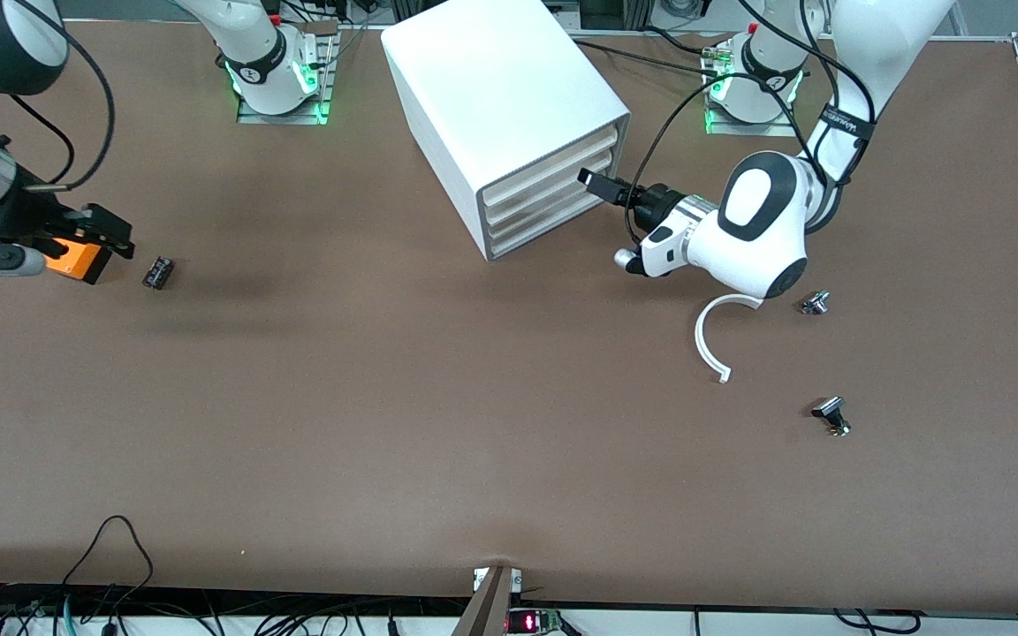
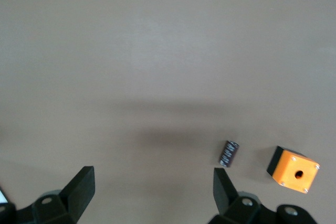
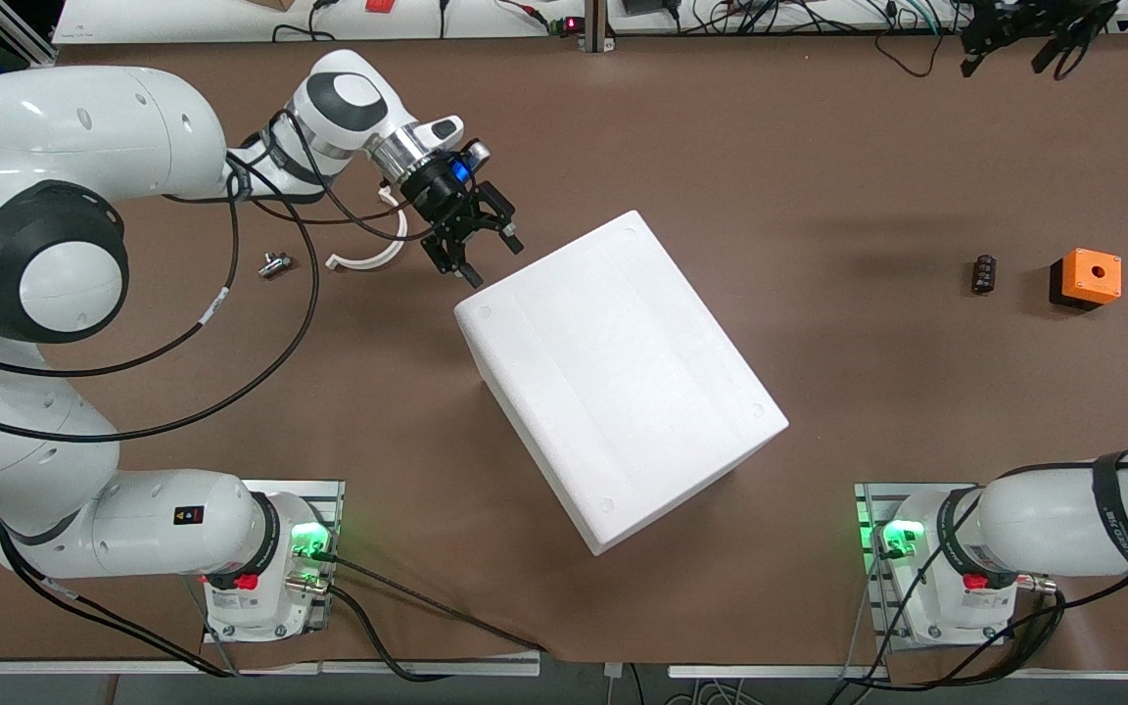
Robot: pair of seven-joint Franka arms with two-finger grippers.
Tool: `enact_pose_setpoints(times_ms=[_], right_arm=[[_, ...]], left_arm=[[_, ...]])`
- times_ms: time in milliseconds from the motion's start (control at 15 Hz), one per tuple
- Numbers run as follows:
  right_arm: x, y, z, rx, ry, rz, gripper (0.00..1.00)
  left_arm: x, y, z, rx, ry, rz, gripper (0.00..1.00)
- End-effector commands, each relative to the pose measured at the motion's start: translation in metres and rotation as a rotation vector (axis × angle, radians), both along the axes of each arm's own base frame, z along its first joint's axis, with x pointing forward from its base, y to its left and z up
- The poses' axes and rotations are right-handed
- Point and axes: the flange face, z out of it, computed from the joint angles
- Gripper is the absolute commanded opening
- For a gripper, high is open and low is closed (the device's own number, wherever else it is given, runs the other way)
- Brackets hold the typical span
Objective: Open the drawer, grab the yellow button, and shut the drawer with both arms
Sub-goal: 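Pull the drawer open with the left gripper while the right gripper approaches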
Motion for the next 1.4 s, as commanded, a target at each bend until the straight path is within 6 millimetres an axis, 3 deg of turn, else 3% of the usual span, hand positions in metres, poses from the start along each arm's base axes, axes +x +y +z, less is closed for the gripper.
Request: enact_pose_setpoints(times_ms=[0, 133, 467, 533, 733, 867, 1000, 1200, 1333], right_arm=[[0.009, 0.032, -0.006, 0.011, 0.004, 0.062, 1.00], [0.012, 0.050, -0.006, 0.023, 0.002, 0.083, 1.00], [0.026, 0.094, 0.008, 0.039, -0.039, 0.146, 1.00], [0.025, 0.103, 0.013, 0.040, -0.048, 0.168, 1.00], [0.022, 0.151, 0.020, 0.043, -0.066, 0.251, 1.00], [0.022, 0.177, 0.023, 0.046, -0.083, 0.372, 1.00], [0.035, 0.205, 0.038, 0.082, -0.160, 0.494, 1.00], [0.043, 0.246, 0.044, 0.120, -0.195, 0.638, 1.00], [0.041, 0.273, 0.047, 0.140, -0.210, 0.709, 1.00]], left_arm=[[-0.024, -0.007, -0.009, -0.046, -0.033, -0.008, 0.99], [-0.035, -0.016, -0.012, -0.061, -0.010, -0.001, 0.98], [-0.040, -0.017, -0.012, -0.065, -0.001, 0.007, 0.90], [-0.042, -0.017, -0.014, -0.064, 0.004, 0.006, 0.79], [-0.041, -0.016, -0.018, -0.075, -0.015, 0.004, 0.00], [-0.040, -0.014, -0.022, -0.064, -0.023, 0.005, 0.00], [-0.035, -0.010, -0.022, -0.063, -0.032, 0.013, 0.00], [-0.025, -0.004, -0.017, -0.055, -0.054, 0.020, 0.00], [-0.004, 0.013, -0.014, -0.028, -0.097, 0.054, 0.00]])
